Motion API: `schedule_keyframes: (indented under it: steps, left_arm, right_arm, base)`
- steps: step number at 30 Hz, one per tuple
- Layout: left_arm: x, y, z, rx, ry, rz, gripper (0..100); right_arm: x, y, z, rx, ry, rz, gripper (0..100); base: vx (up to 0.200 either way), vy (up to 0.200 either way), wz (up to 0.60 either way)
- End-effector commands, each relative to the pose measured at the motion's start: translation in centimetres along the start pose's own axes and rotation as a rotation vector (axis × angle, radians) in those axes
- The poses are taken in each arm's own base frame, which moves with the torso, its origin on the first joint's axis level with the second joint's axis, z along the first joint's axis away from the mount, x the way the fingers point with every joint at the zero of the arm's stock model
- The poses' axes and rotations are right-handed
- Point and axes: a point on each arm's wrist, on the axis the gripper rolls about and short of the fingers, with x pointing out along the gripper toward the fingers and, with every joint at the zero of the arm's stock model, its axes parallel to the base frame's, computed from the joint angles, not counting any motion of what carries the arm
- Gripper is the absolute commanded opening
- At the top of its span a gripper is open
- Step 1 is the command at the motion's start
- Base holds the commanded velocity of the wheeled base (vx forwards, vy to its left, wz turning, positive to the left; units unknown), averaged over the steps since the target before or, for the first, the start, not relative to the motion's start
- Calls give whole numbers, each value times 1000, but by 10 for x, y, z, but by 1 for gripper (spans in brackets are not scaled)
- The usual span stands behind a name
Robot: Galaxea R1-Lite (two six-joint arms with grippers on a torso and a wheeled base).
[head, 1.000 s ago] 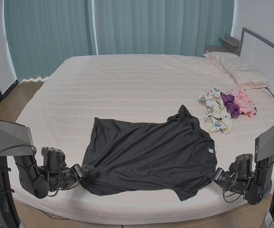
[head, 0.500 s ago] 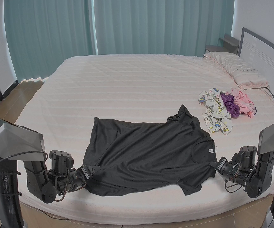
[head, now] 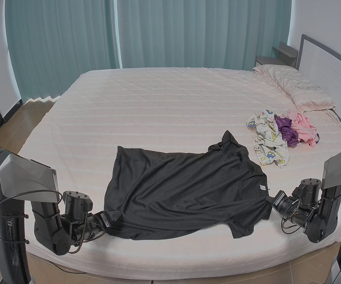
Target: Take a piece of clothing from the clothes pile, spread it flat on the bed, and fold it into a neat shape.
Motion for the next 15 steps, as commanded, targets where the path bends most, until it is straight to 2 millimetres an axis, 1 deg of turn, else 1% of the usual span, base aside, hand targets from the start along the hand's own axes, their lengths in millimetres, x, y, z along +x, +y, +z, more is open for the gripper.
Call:
schedule_keyframes:
  steps: [1, 10, 11, 15]
  left_arm:
    - [3, 4, -5, 4, 17, 20, 100]
    - [1, 3, -9, 8, 50, -3, 100]
    - [1, 2, -11, 13, 57, -9, 0]
    - [4, 0, -11, 13, 55, -14, 0]
  right_arm:
    - [-2, 1, 5, 3, -29, 11, 0]
    - [2, -1, 4, 3, -24, 5, 0]
    - [3, -1, 4, 3, -24, 5, 0]
    - [5, -3, 2, 4, -19, -1, 0]
  base:
    - [0, 0, 0]
    - [0, 0, 0]
    - [0, 0, 0]
    - [0, 0, 0]
